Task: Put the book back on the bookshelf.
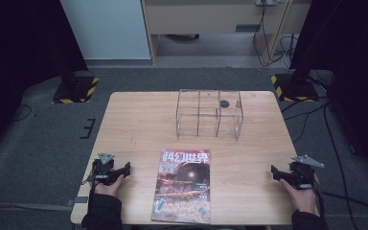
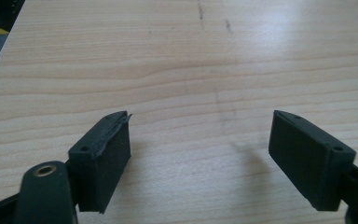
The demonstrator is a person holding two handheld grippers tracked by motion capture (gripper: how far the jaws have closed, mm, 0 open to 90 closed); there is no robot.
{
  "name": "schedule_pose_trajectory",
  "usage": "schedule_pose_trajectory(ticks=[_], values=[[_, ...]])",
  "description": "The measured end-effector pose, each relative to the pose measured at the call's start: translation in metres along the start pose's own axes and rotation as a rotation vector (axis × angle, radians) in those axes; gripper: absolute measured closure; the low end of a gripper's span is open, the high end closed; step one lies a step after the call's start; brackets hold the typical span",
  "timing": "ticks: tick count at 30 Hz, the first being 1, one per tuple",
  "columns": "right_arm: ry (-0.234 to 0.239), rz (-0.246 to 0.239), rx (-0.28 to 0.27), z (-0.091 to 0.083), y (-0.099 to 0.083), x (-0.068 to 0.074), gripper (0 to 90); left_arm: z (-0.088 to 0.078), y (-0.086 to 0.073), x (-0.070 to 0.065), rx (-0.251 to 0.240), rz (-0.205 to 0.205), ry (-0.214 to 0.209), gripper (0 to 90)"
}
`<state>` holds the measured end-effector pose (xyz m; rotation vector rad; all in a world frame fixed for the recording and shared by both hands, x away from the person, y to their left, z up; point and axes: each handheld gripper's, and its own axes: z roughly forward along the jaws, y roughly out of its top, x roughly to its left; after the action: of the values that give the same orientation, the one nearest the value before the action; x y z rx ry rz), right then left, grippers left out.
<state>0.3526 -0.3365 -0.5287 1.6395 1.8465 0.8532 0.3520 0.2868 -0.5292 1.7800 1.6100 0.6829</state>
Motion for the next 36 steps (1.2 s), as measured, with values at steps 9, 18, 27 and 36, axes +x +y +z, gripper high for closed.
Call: schedule_pose_trajectory(ticks=[9,18,27,36], values=[[0.059,-0.025,-0.055,-0.021,0.018,0.016,10.0,-0.01,0.003,-0.013,-0.055,-0.004,-0.064,28.9],[0.122,-0.022,-0.117,-0.038,0.038,0.04,9.8,-0.018,0.003,-0.033,-0.081,0.014,-0.102,32.9],[0.165,-0.056,-0.132,-0.041,0.053,0.068,10.0,-0.023,0.002,-0.047,-0.111,0.004,-0.139,35.8],[0.227,-0.072,-0.158,-0.04,0.069,0.097,10.9,-0.025,0.0,-0.057,-0.109,0.017,-0.172,38.6]])
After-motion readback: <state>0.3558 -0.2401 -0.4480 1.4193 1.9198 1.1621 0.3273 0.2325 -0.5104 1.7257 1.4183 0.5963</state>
